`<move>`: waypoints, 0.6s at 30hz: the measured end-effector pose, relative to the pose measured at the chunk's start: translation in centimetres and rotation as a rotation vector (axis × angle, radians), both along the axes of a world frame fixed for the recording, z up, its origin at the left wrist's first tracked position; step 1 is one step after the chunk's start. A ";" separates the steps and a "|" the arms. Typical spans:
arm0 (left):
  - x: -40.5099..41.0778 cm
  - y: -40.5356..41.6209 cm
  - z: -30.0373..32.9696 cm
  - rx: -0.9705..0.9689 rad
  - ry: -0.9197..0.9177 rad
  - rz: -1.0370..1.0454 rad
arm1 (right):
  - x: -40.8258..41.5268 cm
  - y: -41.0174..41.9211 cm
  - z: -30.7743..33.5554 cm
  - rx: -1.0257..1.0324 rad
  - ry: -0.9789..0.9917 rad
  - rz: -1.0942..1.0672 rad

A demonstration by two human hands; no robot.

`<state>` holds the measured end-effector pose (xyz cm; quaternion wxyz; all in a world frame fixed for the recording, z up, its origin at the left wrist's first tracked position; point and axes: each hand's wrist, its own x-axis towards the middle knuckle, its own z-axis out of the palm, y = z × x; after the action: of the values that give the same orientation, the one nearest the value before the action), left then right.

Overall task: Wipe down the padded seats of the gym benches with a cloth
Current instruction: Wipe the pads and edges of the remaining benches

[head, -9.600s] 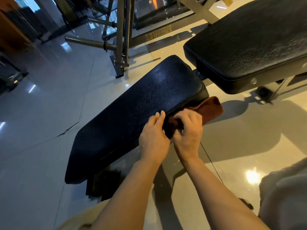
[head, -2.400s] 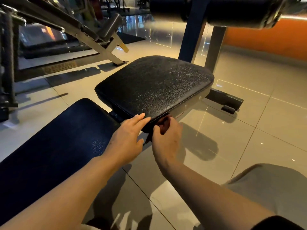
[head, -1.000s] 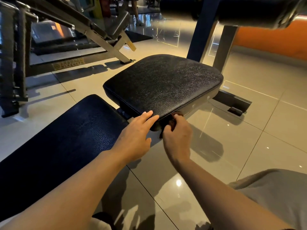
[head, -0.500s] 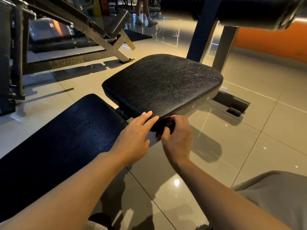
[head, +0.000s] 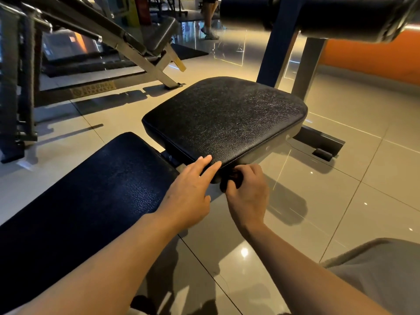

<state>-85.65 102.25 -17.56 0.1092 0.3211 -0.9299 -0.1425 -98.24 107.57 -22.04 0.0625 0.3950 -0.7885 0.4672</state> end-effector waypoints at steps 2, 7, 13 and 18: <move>0.0 -0.2 0.0 -0.007 0.005 0.000 | 1.4 0.2 -0.1 -0.101 0.064 0.016; -0.1 -0.5 0.3 -0.015 -0.004 0.010 | -0.6 -0.5 -0.1 -0.117 0.050 -0.004; 0.2 -0.4 0.3 0.007 -0.005 -0.007 | 0.6 -0.3 0.3 -0.089 0.080 -0.016; 0.1 -0.4 0.3 -0.003 -0.004 -0.005 | -0.8 0.2 0.4 -0.089 0.175 0.061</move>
<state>-85.55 101.87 -17.25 0.1072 0.3187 -0.9312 -0.1407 -99.06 107.81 -21.66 0.1344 0.4549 -0.7462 0.4671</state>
